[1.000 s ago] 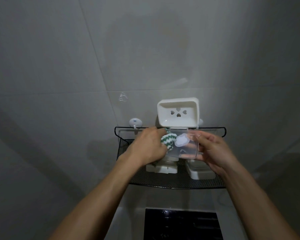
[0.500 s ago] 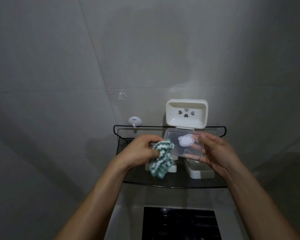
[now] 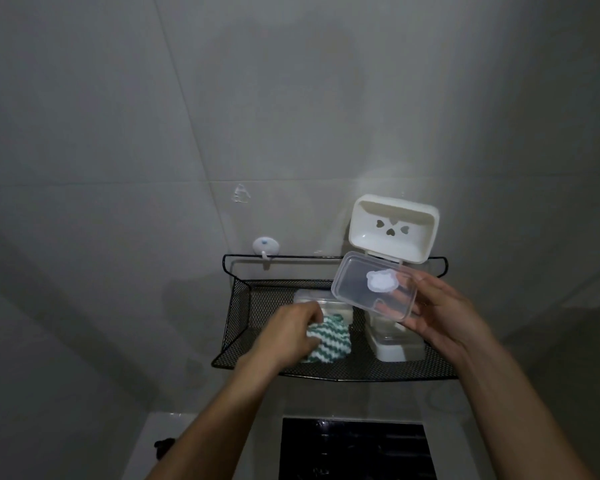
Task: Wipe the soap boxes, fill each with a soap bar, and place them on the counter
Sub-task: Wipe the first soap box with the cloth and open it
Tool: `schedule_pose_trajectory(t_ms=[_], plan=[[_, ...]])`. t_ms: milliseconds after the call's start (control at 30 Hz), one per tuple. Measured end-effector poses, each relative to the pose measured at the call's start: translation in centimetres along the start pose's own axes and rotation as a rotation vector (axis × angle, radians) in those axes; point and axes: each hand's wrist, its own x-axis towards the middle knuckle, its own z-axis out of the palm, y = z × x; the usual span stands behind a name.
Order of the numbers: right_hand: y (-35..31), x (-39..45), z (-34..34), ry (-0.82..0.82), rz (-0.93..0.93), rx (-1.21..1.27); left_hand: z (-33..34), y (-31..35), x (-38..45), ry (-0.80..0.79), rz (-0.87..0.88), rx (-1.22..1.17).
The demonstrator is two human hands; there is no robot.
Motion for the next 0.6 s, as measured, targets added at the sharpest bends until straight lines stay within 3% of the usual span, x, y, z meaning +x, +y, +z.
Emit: schedule_pose_trajectory(t_ms=[67,133,200,300,367,600], plan=[[0.1,-0.2,0.3,-0.019,-0.001,0.035,0.0,-0.2,-0.1,0.028,-0.003,0.039],[0.3,-0.3,0.5,-0.039,0.006,0.058,-0.7,0.1,-0.4,0.112,-0.072,-0.092],[0.7,-0.3,0.8,-0.051,0.014,0.080,-1.7,1.0,-0.9,0.181,-0.193,-0.421],[1.7,-0.2,1.6,-0.065,0.014,0.107,-2.4,3.2,-1.6,0.091,-0.299,-0.994],[2.3,-0.3,2.5,-0.079,0.021,0.102,-2.3,4.5,-1.8,0.072,-0.334,-1.222],[3.5,-1.1,4.0,-0.124,0.042,0.071,-4.2,3.7,-1.1,0.169,-0.421,-1.437]])
